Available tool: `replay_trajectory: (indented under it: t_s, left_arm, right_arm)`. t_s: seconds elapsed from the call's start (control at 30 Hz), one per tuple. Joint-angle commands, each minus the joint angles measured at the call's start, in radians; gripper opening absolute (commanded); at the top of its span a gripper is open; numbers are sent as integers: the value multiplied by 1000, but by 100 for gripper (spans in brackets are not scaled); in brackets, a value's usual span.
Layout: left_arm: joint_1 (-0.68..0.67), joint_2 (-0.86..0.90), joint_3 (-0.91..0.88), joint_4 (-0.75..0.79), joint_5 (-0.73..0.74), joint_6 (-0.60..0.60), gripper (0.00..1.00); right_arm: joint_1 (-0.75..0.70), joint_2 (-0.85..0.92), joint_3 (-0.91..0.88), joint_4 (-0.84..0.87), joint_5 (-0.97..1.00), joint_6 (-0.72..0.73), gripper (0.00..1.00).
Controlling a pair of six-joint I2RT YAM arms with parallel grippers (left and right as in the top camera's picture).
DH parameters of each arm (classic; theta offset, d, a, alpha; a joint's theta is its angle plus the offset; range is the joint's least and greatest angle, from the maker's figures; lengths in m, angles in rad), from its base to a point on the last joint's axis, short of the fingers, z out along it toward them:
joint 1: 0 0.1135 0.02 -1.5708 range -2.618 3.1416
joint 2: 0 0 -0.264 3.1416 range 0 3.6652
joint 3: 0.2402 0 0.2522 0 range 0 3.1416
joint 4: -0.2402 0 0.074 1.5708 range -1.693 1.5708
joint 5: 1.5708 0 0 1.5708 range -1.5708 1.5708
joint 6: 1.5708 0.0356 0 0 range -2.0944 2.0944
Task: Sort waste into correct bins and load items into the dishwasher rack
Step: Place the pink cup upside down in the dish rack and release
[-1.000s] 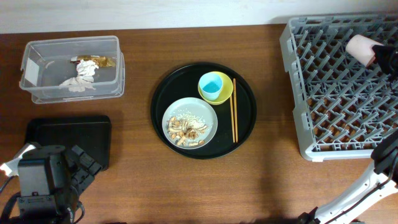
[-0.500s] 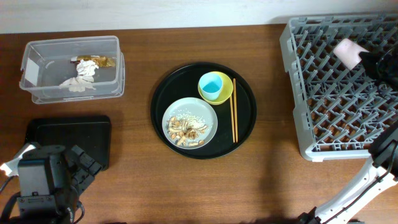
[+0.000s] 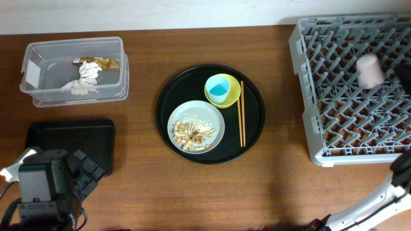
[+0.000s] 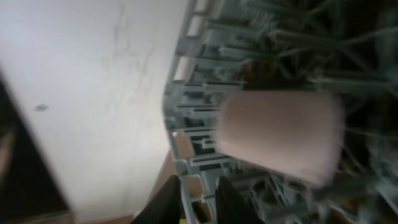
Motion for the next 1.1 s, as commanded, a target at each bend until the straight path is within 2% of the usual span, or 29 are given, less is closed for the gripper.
replay_trajectory:
  t_s: [0.0,0.17,0.27,0.43,0.5,0.57,0.7,1.07]
  left_arm:
    - [2,0,2,1,0,-13,99]
    - [2,0,2,1,0,-13,99]
    - [2,0,2,1,0,-13,99]
    - [2,0,2,1,0,-13,99]
    - [2,0,2,1,0,-13,99]
    - [2,0,2,1,0,-13,99]
    - [2,0,2,1,0,-13,99]
    - [2,0,2,1,0,-13,99]
  right_arm:
    - [-2,-158,9,-82,303,-110,26]
    - [29,-264,9,-92,425,-164,46]
    - [87,-263,8,-73,479,-164,47]
    - [288,-192,8,-29,802,-186,18]
    - [353,-152,8,-5,900,-186,13]
    - [415,-100,8,5,1009,-180,10]
    - [449,-48,8,5,1159,-156,10]
    - [382,-43,9,-64,1286,-159,9]
